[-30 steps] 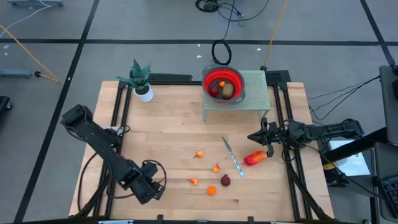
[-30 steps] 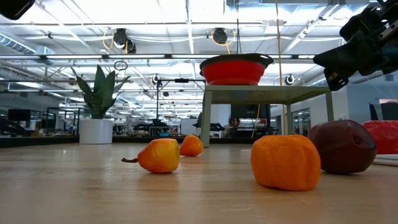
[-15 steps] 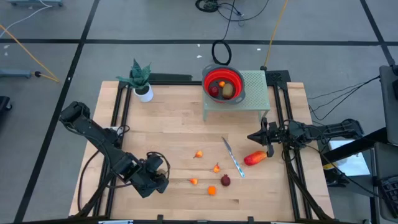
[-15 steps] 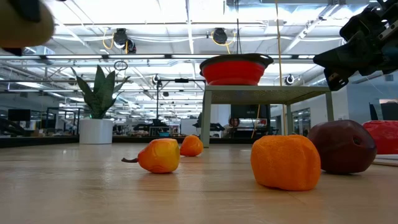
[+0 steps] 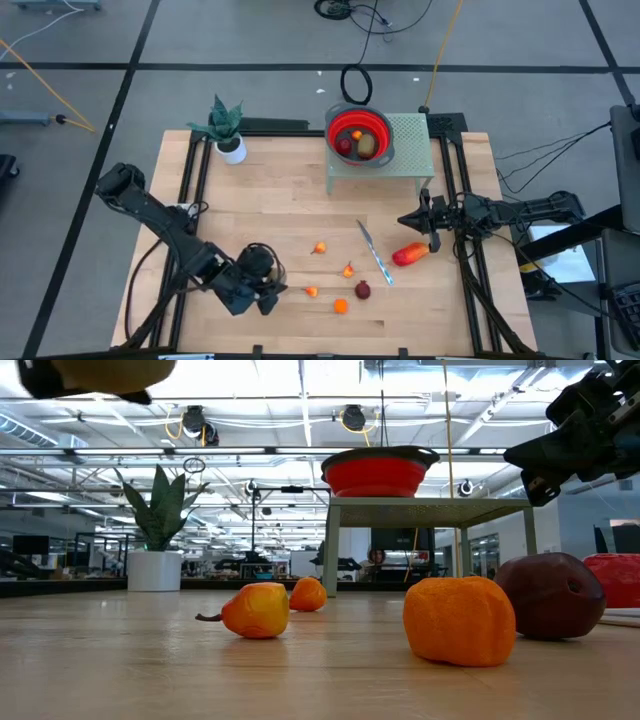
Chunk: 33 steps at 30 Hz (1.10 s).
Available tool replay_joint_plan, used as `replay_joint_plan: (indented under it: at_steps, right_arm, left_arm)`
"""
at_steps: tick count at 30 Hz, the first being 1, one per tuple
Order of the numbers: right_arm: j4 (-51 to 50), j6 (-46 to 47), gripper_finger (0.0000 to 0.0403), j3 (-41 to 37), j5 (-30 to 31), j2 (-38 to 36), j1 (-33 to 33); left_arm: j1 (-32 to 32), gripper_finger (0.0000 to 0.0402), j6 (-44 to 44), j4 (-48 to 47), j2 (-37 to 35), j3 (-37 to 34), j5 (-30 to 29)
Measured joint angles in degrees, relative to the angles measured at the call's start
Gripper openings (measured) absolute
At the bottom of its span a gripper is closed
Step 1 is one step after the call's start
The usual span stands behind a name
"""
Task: Pick & Place Fruit
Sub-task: Put the brown kiwi fruit into the red basket on the shelf
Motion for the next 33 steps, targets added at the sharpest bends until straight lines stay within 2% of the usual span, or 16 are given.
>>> replay_joint_plan:
  at_steps: [12, 21, 33]
  right_arm:
    - [0.0, -0.37, 0.0001, 0.0, -0.21, -0.01, 0.01]
    - [0.0, -0.39, 0.0002, 0.0, -0.22, -0.02, 0.01]
    - [0.0, -0.39, 0.0004, 0.0, -0.22, -0.02, 0.02]
  left_arm:
    - [4.77, 0.0223, 10.89, 5.96, 0.0, 0.0, -0.43]
    - [6.3, 0.0223, 13.87, 9.1, 0.0, 0.02, -0.36]
    - [9.45, 0.0223, 25.18, 21.68, 0.0, 0.02, -0.36]
